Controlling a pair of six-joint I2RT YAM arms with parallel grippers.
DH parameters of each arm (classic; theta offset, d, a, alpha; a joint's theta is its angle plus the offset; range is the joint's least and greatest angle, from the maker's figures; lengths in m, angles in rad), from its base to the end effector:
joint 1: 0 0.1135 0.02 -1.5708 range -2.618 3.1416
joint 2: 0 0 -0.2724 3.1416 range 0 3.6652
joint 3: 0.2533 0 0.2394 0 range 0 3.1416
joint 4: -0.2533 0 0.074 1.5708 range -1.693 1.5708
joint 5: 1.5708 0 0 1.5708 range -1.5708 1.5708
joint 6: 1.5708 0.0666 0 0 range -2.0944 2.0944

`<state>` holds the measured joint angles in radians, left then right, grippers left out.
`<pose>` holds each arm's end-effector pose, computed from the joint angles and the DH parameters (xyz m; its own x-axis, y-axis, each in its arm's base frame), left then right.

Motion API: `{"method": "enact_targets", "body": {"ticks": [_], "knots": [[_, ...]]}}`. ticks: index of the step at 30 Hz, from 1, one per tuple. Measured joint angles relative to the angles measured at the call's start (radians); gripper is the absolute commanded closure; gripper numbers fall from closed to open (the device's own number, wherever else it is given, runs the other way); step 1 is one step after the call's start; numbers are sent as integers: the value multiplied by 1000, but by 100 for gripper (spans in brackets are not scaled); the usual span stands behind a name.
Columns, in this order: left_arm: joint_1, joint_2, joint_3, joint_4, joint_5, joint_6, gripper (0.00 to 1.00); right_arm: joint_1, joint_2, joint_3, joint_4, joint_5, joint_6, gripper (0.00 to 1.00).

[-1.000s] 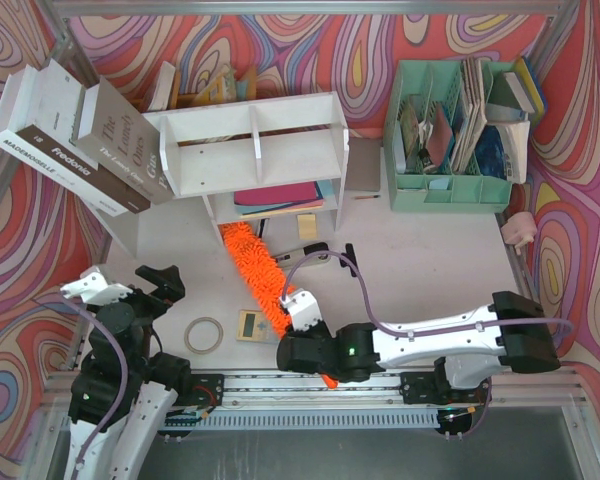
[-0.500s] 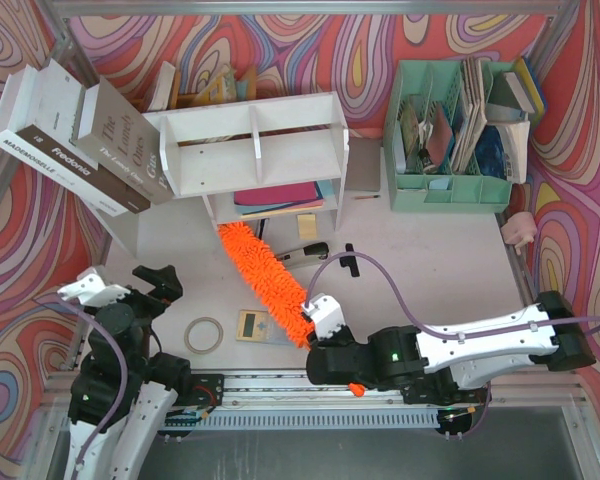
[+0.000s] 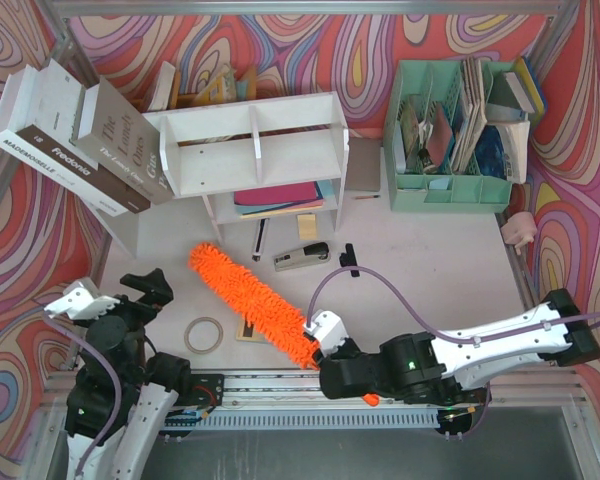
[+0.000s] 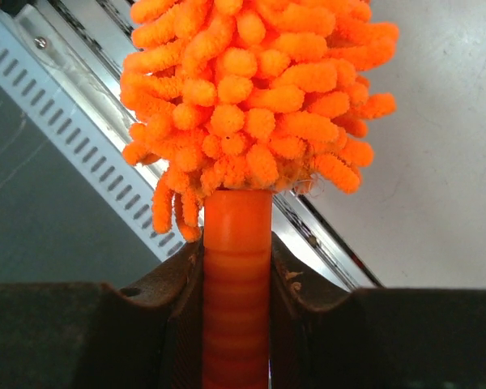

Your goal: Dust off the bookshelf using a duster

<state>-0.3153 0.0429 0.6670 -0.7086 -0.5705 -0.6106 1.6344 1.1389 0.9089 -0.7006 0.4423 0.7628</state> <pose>0.0401 0.0248 0.2983 0.0779 -0.5330 -0.8425 -0.2513 0.8073 -0.5340 0.0141 0.2268 0.2588 -0.5976 -0.4420 -0.6690 -0.6990 0.6959 0.1646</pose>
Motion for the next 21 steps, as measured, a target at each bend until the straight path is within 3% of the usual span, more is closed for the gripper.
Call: {"method": "enact_targets", "body": {"ticks": [12,21], "knots": [[0,-18,2,-8,-31,-1,2,1,220,121,130,148,0,100],[0,-24,6,-27,-37,-11,2,-34,485,447,171,209,-14,100]]}}
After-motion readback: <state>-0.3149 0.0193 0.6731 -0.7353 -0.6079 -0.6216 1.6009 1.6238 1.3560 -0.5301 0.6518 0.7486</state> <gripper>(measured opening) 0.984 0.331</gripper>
